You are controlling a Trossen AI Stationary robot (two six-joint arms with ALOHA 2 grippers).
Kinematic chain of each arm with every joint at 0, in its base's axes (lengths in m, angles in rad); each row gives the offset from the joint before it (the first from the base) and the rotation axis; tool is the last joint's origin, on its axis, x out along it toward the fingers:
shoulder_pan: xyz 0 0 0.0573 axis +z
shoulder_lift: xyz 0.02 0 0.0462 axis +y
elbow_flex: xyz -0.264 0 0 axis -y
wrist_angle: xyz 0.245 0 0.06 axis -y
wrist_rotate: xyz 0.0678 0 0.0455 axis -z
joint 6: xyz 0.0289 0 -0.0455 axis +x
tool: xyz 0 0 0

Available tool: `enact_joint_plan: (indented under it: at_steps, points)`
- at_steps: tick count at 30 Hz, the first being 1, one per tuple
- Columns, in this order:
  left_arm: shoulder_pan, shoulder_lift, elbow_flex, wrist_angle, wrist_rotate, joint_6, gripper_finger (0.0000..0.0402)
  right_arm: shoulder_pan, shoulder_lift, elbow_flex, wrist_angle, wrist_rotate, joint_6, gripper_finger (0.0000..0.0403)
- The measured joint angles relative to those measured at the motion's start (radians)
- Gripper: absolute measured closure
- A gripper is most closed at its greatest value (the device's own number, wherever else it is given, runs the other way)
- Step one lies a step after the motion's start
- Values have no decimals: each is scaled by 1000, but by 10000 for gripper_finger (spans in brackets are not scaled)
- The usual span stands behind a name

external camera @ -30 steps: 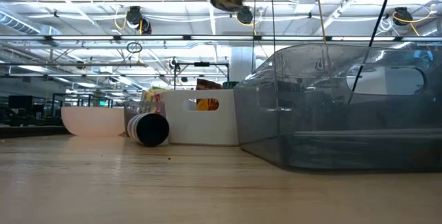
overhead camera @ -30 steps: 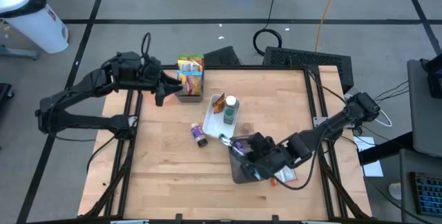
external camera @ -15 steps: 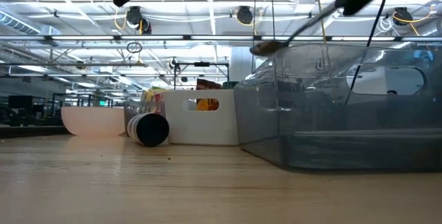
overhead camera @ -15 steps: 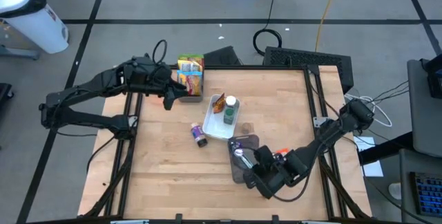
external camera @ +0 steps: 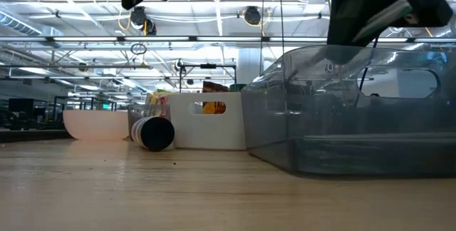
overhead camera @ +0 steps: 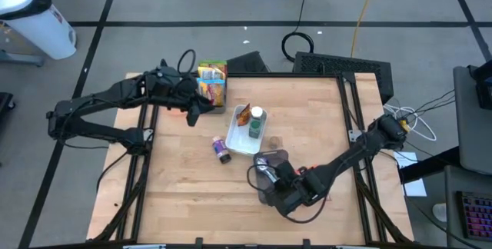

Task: Pick & Place Food Item
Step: Put the white and blue spoon into the bottom black bin

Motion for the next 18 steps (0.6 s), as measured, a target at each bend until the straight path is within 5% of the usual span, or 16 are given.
enact_joint_plan:
  at_steps: [18]
  points:
    - [0,0,0,0,1,-30,256,-39,1,-129,137,-74,-63,386]
